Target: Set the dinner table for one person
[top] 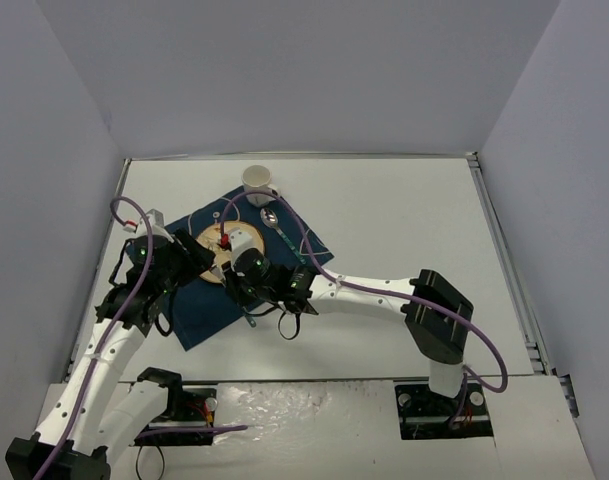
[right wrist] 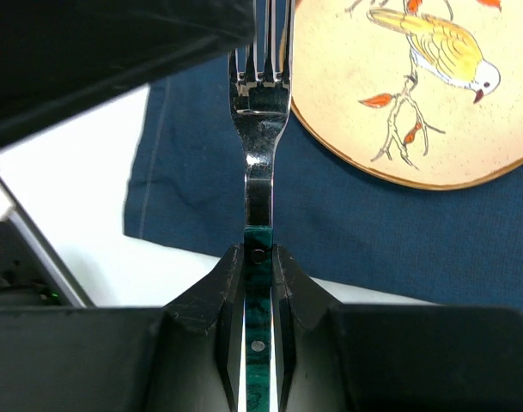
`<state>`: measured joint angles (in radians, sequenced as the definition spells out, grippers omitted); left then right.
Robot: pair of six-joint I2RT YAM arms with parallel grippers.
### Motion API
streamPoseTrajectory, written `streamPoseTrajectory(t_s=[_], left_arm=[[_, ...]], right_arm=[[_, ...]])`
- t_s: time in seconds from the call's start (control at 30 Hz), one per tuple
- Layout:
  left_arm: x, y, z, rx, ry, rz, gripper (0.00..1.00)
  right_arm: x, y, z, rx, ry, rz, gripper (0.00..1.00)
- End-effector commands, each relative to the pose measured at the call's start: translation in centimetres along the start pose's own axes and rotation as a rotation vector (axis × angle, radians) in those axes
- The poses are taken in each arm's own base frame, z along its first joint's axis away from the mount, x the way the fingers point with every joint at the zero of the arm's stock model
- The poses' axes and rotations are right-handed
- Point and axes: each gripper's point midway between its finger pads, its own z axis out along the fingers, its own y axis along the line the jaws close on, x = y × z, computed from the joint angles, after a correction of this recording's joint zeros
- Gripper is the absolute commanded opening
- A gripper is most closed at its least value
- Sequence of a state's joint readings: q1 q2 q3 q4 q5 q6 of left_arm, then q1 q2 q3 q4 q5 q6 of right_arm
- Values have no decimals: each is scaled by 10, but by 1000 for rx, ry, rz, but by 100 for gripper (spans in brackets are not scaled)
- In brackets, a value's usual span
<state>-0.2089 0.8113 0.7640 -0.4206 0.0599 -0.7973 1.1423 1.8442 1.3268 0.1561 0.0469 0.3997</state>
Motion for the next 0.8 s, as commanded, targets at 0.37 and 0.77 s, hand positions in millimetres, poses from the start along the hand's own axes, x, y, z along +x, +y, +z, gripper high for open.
streamPoseTrajectory(t_s=[0.37,0.77], left_arm=[[-20,-27,10,121,-83,14,26],[-14,-22,7,114,-73,29,2]], right_arm=[[-63,39,-40,-183,-202,79,0],[-57,38,-38,-180,-192,81,0]])
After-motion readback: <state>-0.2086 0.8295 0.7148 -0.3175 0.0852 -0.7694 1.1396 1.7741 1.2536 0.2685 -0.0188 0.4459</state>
